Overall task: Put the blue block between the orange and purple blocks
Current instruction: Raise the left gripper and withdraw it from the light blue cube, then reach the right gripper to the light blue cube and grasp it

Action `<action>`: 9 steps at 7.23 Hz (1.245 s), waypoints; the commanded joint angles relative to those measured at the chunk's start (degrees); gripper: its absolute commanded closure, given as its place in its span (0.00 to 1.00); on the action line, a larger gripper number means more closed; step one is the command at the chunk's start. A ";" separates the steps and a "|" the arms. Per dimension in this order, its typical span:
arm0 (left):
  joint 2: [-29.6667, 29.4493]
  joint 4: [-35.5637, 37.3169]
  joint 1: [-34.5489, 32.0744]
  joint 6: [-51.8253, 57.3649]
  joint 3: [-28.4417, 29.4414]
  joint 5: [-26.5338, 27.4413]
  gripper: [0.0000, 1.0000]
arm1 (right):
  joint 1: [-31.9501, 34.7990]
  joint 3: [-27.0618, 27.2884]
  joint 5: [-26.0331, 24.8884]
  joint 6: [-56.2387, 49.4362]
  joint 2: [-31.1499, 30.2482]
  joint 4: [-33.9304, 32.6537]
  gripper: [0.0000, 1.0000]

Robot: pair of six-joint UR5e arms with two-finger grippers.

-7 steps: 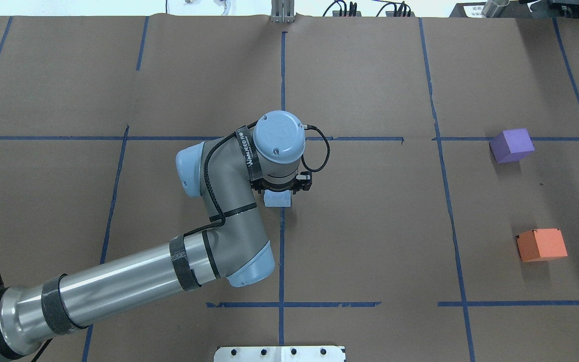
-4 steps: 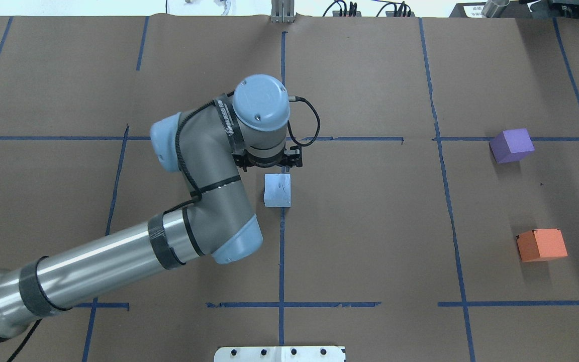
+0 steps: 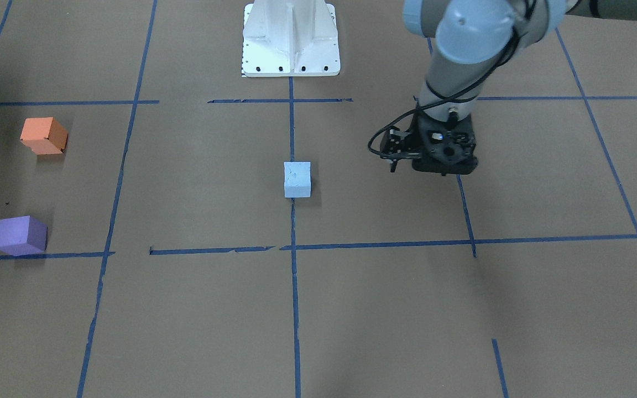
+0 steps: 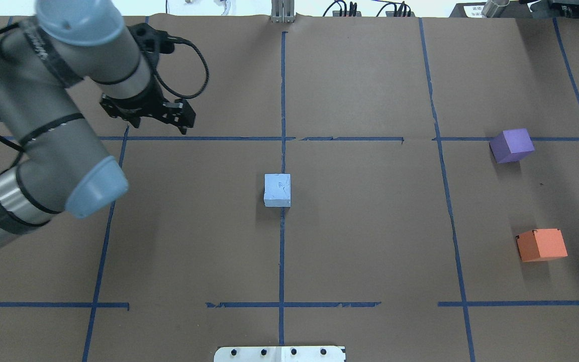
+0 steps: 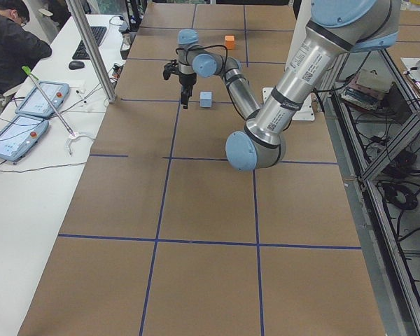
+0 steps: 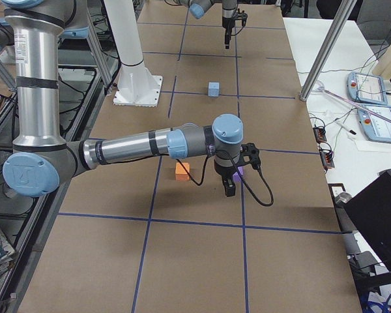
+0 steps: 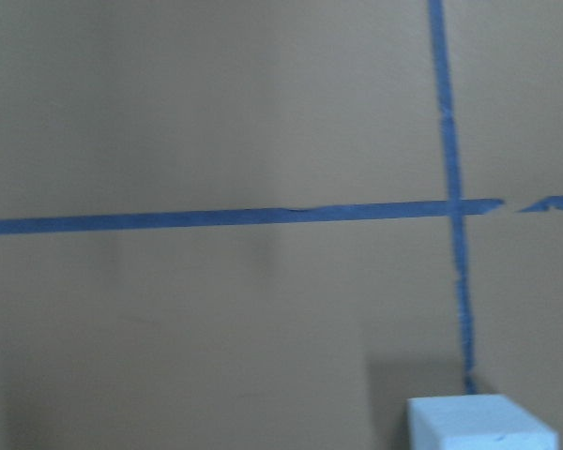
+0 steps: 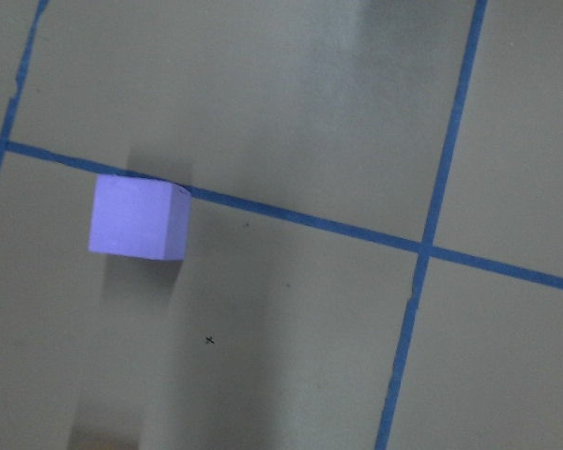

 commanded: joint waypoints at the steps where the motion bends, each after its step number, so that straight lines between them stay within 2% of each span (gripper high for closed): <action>1: 11.55 1.87 -11.90 17.73 -4.60 -5.76 0.00 | -6.79 2.66 1.28 10.58 5.58 -0.31 0.00; 3: 20.35 1.87 -24.47 33.50 -3.99 -12.54 0.00 | -15.24 3.72 1.02 26.06 13.14 -0.31 0.00; 4: 23.96 1.43 -27.74 39.48 -3.81 -12.91 0.00 | -19.11 3.72 0.58 32.39 17.00 -1.01 0.00; 5: 26.17 1.26 -29.43 40.50 -3.99 -12.91 0.00 | -25.06 4.24 -1.42 41.07 22.00 -3.02 0.00; 7: 26.37 1.17 -29.54 40.16 -4.08 -12.91 0.00 | -40.16 4.17 -13.69 58.12 31.15 -5.23 0.00; 9: 25.93 1.17 -29.53 39.98 -3.90 -13.00 0.00 | -48.38 -2.56 -21.98 67.22 39.93 -5.32 0.00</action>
